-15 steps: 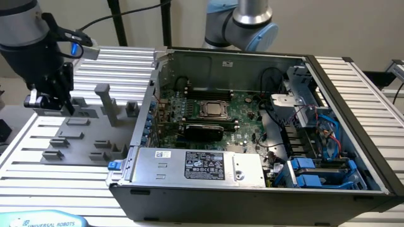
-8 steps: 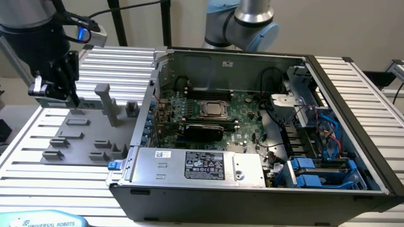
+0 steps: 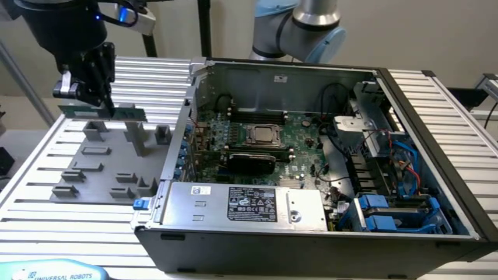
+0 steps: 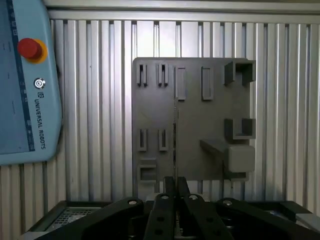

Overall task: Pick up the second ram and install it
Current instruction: 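Pick up the second ram and move it above second insertion slot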

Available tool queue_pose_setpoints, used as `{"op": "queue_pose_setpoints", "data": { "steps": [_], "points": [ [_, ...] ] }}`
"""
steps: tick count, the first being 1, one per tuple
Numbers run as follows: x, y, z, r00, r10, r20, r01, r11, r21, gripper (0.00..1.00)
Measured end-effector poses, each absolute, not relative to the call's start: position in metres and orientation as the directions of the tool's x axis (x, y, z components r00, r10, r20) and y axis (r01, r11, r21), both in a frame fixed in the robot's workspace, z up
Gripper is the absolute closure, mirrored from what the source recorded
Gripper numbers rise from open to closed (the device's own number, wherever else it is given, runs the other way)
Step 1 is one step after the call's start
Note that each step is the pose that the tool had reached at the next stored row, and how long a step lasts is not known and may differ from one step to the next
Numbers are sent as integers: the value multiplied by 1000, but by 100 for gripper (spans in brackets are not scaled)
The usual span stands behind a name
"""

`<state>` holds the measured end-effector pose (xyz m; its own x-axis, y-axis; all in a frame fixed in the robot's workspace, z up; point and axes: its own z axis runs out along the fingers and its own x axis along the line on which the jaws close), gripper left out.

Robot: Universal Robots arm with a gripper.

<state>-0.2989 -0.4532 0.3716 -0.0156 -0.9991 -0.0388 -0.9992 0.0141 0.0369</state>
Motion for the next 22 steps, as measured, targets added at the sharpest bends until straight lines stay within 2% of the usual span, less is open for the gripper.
{"op": "queue_pose_setpoints", "data": {
  "steps": [10, 22],
  "points": [
    [-254, -453, 401, -16, -999, -45, -999, 14, 37, 86],
    [-199, -453, 405, -15, -999, -49, -999, 14, 37, 86]
  ]
}}
